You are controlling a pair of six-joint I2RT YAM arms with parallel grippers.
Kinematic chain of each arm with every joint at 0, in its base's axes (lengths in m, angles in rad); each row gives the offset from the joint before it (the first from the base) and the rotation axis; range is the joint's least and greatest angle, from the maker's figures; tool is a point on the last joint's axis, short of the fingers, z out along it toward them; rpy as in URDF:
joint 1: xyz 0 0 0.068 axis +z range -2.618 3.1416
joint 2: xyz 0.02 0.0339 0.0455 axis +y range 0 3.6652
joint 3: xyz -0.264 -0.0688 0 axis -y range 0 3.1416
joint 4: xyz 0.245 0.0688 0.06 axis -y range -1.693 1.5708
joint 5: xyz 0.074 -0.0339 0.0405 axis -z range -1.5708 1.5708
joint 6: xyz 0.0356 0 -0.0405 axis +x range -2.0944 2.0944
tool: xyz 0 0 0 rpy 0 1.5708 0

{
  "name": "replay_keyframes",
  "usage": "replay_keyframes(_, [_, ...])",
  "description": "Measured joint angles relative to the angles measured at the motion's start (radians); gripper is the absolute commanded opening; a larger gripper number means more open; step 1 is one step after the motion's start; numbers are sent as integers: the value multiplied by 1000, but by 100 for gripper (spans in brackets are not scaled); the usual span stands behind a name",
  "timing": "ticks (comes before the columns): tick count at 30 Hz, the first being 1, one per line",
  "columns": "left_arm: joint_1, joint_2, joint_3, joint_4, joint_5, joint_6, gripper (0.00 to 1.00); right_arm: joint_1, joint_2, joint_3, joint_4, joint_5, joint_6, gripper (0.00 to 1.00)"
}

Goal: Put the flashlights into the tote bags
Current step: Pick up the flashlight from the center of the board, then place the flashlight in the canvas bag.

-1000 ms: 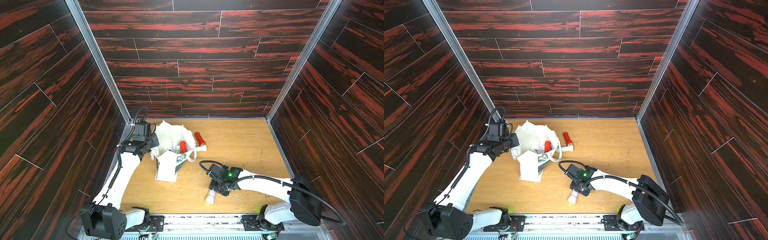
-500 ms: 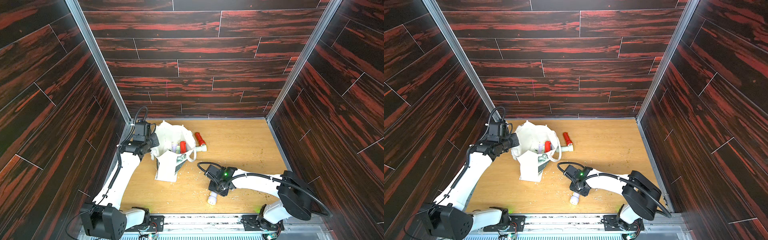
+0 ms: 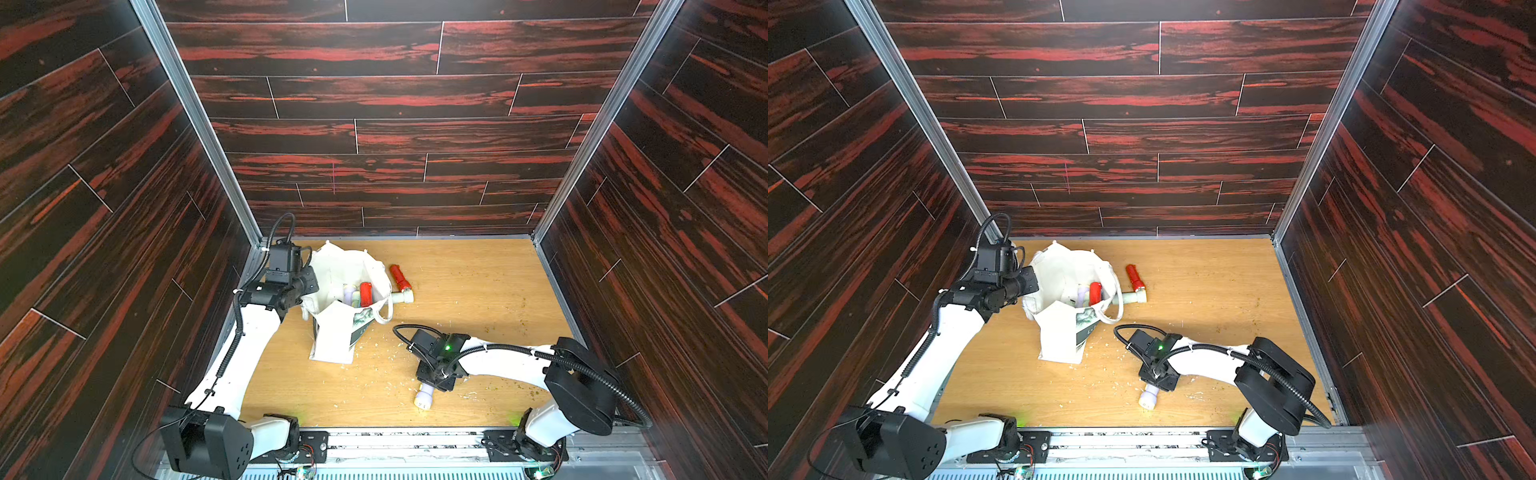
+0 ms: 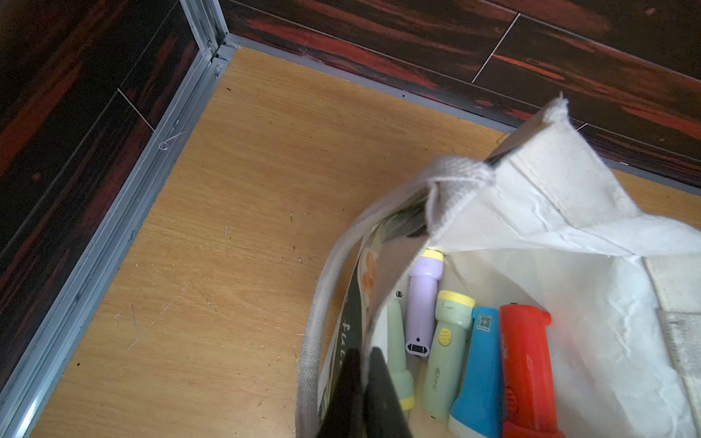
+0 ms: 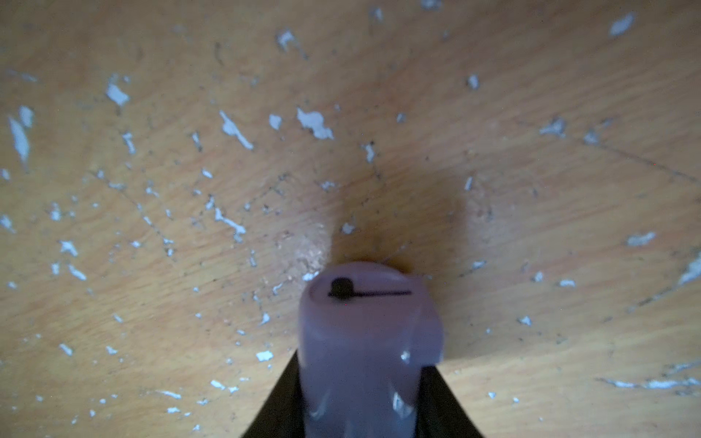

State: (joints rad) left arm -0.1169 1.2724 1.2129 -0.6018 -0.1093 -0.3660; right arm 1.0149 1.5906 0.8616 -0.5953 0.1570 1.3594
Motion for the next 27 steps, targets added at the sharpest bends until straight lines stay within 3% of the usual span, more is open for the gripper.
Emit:
replay_keyframes(8, [5,0,0,31,121,-5,0,0,-179,4,-29,107,11,16])
replay_keyframes(13, [18,-6,-7,81,277,-25,0,0,-237,83,-35,175,-60,0])
replay_keyframes(20, [33,-5,-21,139,478,-50,0,-1,-237,233,-2,208,-233,0])
replay_keyframes(27, [34,-2,-30,161,579,-51,0,-50,-233,373,9,212,-419,0])
